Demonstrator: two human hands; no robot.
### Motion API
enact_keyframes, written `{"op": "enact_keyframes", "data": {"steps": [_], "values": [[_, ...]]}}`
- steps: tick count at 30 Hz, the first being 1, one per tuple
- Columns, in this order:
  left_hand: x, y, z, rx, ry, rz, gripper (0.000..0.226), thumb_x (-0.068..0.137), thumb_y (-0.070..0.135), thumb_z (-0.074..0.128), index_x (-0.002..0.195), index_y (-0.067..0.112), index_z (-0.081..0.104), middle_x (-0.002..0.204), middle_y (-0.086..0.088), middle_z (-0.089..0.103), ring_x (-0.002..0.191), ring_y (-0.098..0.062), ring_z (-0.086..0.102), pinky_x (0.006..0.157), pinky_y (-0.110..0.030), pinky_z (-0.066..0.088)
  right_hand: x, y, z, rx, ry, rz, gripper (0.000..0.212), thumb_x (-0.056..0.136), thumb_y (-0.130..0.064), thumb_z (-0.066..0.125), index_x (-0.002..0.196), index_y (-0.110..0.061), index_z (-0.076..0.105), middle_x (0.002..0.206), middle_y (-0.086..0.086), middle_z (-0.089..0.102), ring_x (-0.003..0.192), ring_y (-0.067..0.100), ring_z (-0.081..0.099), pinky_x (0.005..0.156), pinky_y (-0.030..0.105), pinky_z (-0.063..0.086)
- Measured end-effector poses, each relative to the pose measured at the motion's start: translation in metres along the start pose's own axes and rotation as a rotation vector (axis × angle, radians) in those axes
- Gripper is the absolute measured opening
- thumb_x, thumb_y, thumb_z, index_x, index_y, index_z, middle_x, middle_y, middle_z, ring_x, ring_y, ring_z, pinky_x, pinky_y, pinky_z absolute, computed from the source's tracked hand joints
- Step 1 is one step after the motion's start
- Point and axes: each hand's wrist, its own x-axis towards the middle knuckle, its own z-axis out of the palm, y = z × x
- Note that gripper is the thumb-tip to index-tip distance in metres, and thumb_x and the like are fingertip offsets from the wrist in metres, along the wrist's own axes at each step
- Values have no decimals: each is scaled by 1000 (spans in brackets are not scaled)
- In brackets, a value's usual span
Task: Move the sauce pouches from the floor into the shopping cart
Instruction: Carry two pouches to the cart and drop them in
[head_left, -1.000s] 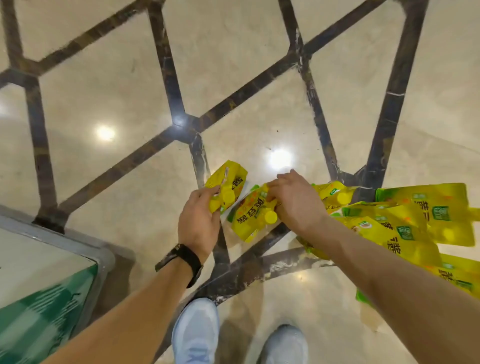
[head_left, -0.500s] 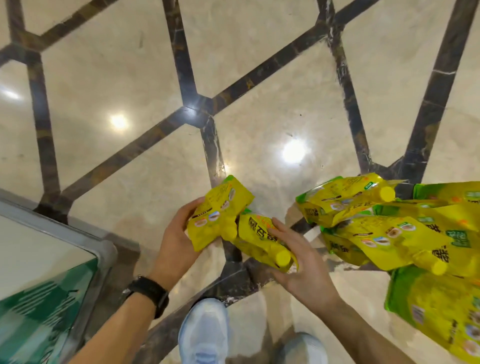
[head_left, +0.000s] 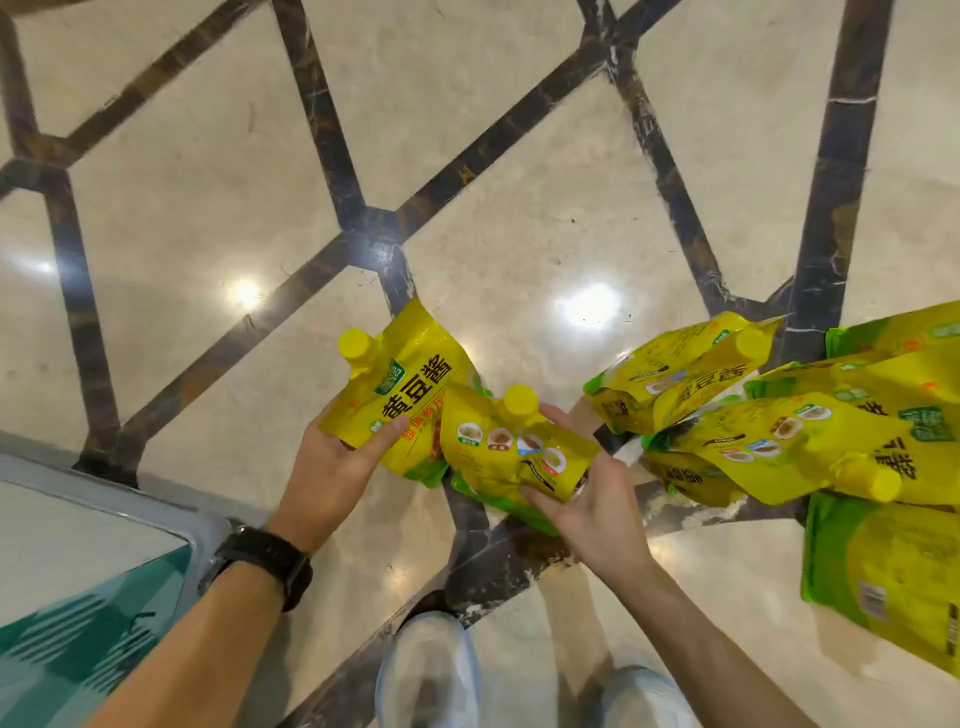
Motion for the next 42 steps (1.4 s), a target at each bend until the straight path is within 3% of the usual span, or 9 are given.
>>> {"op": "enact_keyframes", "data": {"steps": [5,10,17,24,29,32,34,38,42], "values": [[-58,35,-17,-95,-29,-156,36,82,26,77,117,24,68,112,9,76,105,-13,72,92,-36,58,-29,-46,-46,226,-85,158,64,71,6,79,114,-36,57,100,-31,70,93,-6,67,74,9,50],[-143,101,-42,-267,-77,-413,100,32,59,96,120,21,68,119,-6,75,107,-26,72,92,-46,56,-83,-113,-119,466,-132,291,64,58,-2,74,116,-23,58,101,-5,76,92,12,71,71,19,54],[-225,252,-55,-280,-331,-402,98,30,53,98,116,16,71,116,-10,75,102,-26,74,75,-30,62,-162,-236,-195,635,-297,415,78,55,-4,85,124,-21,55,106,7,75,92,21,73,69,28,58],[-296,400,-70,-325,-419,-357,95,28,51,99,111,13,74,111,-11,76,92,-22,76,71,-28,61,-248,-342,-268,699,-127,478,106,22,-29,100,120,-19,61,106,13,75,92,29,73,65,36,59],[-358,480,-56,-366,-471,-349,86,35,47,99,112,19,75,118,-13,74,101,-29,74,82,-37,62,-297,-425,-310,712,-136,455,85,44,-8,89,123,-13,59,106,14,74,91,31,73,65,38,59],[-399,513,-51,-394,-476,-345,72,45,23,98,110,13,72,103,-15,78,83,-28,77,60,-33,62,-323,-468,-333,700,-79,422,79,48,-8,87,121,-15,58,107,14,74,94,33,72,69,40,58],[-419,532,-49,-421,-462,-338,51,66,0,75,116,7,66,99,-18,78,77,-29,77,56,-34,61,-338,-492,-344,680,-29,395,77,47,-9,88,118,-17,59,103,10,76,91,29,73,70,38,58],[-428,559,-63,-395,-500,-298,77,58,5,89,129,7,59,111,-24,74,91,-39,75,71,-46,63,-368,-532,-349,675,58,374,103,29,-24,99,123,-16,58,109,14,74,100,35,70,93,54,52],[-418,599,-90,-371,-598,-286,107,25,22,102,124,8,65,116,-26,71,98,-46,71,88,-58,56,-393,-567,-333,719,176,375,100,31,-21,97,123,-16,59,108,15,74,101,35,70,90,53,54]]}}
